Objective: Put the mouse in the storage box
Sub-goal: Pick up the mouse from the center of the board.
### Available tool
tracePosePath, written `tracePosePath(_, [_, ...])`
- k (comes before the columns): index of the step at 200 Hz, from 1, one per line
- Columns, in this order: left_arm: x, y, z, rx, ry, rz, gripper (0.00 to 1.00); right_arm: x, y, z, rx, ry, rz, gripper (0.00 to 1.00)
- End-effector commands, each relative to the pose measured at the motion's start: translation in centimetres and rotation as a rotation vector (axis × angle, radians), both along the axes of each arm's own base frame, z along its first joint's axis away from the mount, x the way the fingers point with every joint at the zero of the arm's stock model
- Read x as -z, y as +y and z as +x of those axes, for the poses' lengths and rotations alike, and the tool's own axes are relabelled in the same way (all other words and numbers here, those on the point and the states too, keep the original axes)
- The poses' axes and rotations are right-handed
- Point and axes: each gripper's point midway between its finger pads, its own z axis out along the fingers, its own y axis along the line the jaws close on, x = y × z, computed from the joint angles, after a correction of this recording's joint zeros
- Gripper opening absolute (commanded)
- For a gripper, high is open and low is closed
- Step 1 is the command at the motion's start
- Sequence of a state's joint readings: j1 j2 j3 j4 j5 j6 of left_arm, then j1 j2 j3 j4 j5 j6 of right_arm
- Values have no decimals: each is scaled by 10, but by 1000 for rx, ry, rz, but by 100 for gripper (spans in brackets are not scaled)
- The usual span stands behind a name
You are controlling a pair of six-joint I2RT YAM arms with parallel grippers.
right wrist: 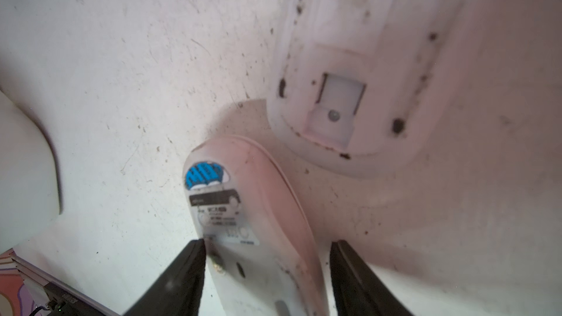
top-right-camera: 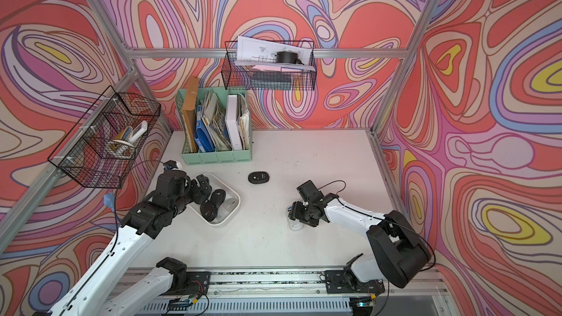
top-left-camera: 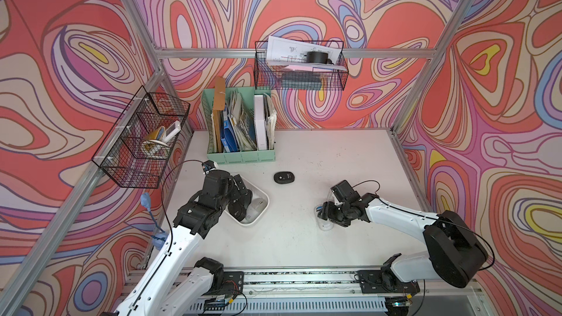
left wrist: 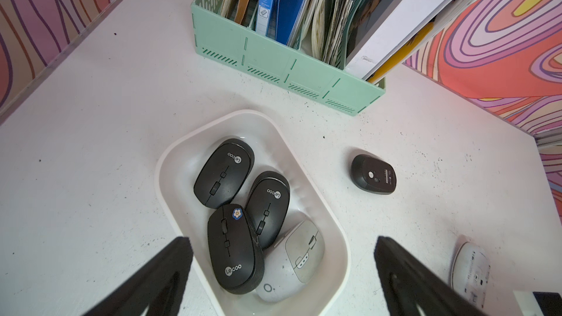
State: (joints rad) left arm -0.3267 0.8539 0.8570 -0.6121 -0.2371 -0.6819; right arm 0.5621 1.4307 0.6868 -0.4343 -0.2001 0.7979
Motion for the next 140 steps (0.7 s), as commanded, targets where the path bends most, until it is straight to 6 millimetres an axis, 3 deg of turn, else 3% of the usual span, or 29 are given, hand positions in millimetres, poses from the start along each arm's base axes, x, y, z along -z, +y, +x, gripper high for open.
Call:
tracePosePath(1, [-1, 0, 2, -8, -11, -11, 99, 6, 1, 2, -5, 10, 0, 66])
tracePosePath(48, [0, 2, 2, -13, -10, -4, 99, 7, 3, 5, -12, 14, -5, 57])
tracePosePath(83, [0, 3, 1, -18, -10, 1, 99, 7, 3, 6, -13, 11, -6, 44])
tracePosePath(140, [-10, 9, -3, -34, -36, 13, 99, -18, 9, 20, -29, -51, -1, 25])
